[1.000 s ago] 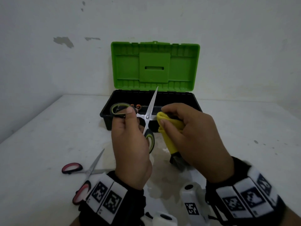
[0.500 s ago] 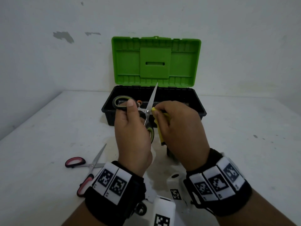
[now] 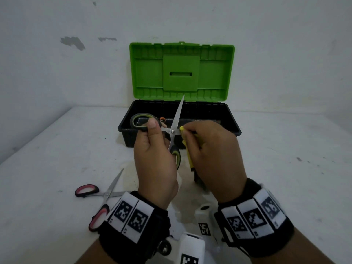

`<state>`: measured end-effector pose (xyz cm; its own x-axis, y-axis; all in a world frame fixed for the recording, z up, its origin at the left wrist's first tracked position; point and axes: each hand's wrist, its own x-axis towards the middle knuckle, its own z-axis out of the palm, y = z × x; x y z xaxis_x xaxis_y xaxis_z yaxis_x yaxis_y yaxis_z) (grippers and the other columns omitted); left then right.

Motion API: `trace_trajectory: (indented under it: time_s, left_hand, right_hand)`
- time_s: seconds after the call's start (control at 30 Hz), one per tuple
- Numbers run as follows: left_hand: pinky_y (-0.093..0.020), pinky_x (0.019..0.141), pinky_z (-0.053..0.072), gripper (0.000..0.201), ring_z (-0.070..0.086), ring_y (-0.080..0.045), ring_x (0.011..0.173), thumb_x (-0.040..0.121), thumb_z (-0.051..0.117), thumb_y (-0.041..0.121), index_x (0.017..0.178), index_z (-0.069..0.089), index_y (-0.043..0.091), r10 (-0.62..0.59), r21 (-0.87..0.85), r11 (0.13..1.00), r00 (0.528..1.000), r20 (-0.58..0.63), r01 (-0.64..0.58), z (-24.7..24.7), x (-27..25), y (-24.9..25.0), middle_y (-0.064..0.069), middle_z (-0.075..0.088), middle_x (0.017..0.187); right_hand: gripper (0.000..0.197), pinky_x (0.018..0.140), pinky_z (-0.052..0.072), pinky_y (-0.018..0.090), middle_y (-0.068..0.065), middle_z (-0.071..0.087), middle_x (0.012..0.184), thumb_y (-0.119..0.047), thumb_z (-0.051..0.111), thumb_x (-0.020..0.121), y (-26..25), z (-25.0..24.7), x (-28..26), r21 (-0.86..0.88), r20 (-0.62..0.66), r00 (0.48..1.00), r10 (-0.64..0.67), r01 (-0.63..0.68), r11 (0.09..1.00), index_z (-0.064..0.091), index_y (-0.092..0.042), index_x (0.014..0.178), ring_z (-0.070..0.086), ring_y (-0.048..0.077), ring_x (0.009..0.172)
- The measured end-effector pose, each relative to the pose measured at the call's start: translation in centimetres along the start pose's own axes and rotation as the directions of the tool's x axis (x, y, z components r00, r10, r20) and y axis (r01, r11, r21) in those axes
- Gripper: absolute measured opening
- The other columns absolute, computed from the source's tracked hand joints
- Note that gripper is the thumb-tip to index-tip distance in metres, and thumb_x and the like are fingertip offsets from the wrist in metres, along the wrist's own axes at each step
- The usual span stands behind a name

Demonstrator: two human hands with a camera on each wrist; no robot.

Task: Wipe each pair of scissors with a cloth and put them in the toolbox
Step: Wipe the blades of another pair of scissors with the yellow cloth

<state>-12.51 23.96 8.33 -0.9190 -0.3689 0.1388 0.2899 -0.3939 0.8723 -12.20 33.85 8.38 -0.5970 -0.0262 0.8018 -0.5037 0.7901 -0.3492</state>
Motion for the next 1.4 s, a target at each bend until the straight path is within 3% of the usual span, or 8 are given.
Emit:
trace_trajectory:
  time_s: [0.17, 0.3, 0.4, 0.57, 0.77, 0.87, 1.07, 1.4]
  left_hand:
    - [-0.035, 0.067, 0.042, 0.04, 0.054, -0.002, 0.064, 0.101, 0.042, 0.047, 0.072, 0.066, 0.035, -0.05, 0.001, 0.999, 0.999, -0.016, 0.05, 0.0, 0.1, 0.1, 0.009, 0.059, 0.07]
    - [-0.04, 0.07, 0.039, 0.035, 0.051, -0.018, 0.082, 0.102, 0.041, 0.048, 0.086, 0.065, 0.026, -0.056, 0.013, 0.998, 0.998, -0.011, 0.056, 0.2, -0.2, 0.2, -0.002, 0.058, 0.092]
    - [-0.033, 0.059, 0.034, 0.036, 0.045, -0.016, 0.065, 0.102, 0.042, 0.047, 0.08, 0.06, 0.025, -0.083, -0.012, 0.997, 0.995, -0.05, 0.083, 0.3, -0.3, 0.5, 0.0, 0.05, 0.07]
    - [-0.031, 0.057, 0.033, 0.035, 0.044, -0.018, 0.073, 0.102, 0.042, 0.047, 0.086, 0.059, 0.021, -0.115, 0.016, 0.993, 0.992, -0.044, 0.116, 0.2, -0.5, 0.5, -0.002, 0.05, 0.08]
    - [-0.021, 0.044, 0.034, 0.035, 0.045, -0.008, 0.048, 0.103, 0.041, 0.044, 0.085, 0.057, 0.019, -0.15, -0.001, 0.989, 0.988, -0.048, 0.15, 0.3, -0.8, 1.0, 0.012, 0.048, 0.054]
    - [-0.026, 0.047, 0.024, 0.036, 0.029, -0.01, 0.05, 0.102, 0.042, 0.045, 0.078, 0.053, 0.021, -0.125, 0.025, 0.992, 0.99, -0.071, 0.127, 0.4, -0.8, 1.0, 0.011, 0.038, 0.055]
    - [-0.028, 0.057, 0.043, 0.037, 0.054, -0.012, 0.069, 0.101, 0.04, 0.05, 0.087, 0.062, 0.024, -0.176, 0.026, 0.984, 0.982, -0.072, 0.178, 0.5, -0.8, 0.9, 0.004, 0.057, 0.076]
    - [-0.019, 0.046, 0.031, 0.034, 0.036, -0.005, 0.051, 0.101, 0.04, 0.049, 0.096, 0.06, 0.021, -0.187, 0.02, 0.982, 0.981, -0.049, 0.188, 0.6, -1.3, 1.3, 0.013, 0.042, 0.058]
  right_hand:
    - [0.01, 0.069, 0.052, 0.033, 0.003, 0.071, 0.086, -0.013, 0.064, 0.092, -0.4, 0.2, -0.3, 0.002, 0.019, 0.999, -0.043, 0.043, 0.999, 0.073, -0.01, 0.093, 0.065, 0.018, 0.077]
    - [0.008, 0.07, 0.051, 0.029, 0.002, 0.071, 0.085, -0.011, 0.067, 0.09, 0.4, 0.0, -0.2, 0.006, -0.033, 0.999, 0.002, -0.001, 1.0, 0.074, -0.01, 0.094, 0.065, 0.015, 0.076]
    - [0.007, 0.07, 0.051, 0.026, 0.003, 0.071, 0.086, -0.01, 0.067, 0.09, -0.2, 0.4, -0.8, 0.031, -0.016, 0.999, -0.043, 0.043, 0.999, 0.073, -0.009, 0.093, 0.065, 0.014, 0.076]
    - [0.007, 0.069, 0.052, 0.027, 0.002, 0.071, 0.084, -0.011, 0.067, 0.09, 0.5, 0.4, -1.1, 0.034, -0.06, 0.998, 0.025, -0.023, 0.999, 0.074, -0.009, 0.093, 0.064, 0.013, 0.075]
    - [0.007, 0.069, 0.051, 0.027, 0.001, 0.071, 0.084, -0.011, 0.067, 0.089, 0.0, 0.6, -1.3, 0.037, -0.027, 1.0, -0.014, 0.015, 0.999, 0.073, -0.01, 0.093, 0.064, 0.014, 0.075]
    - [0.008, 0.068, 0.052, 0.03, 0.002, 0.071, 0.084, -0.012, 0.066, 0.09, 0.6, 0.5, -1.3, 0.024, -0.076, 0.996, 0.039, -0.038, 0.999, 0.073, -0.009, 0.094, 0.064, 0.014, 0.074]
    - [0.009, 0.069, 0.052, 0.031, 0.003, 0.072, 0.085, -0.01, 0.066, 0.09, -0.4, 0.7, -1.2, 0.018, -0.051, 0.999, -0.019, 0.02, 1.0, 0.074, -0.009, 0.094, 0.066, 0.017, 0.076]
    - [0.01, 0.077, 0.051, 0.018, 0.001, 0.073, 0.089, -0.013, 0.067, 0.091, 2.5, -1.9, -2.0, -0.03, -0.067, 0.997, 0.032, -0.034, 0.999, 0.074, -0.009, 0.097, 0.066, 0.012, 0.079]
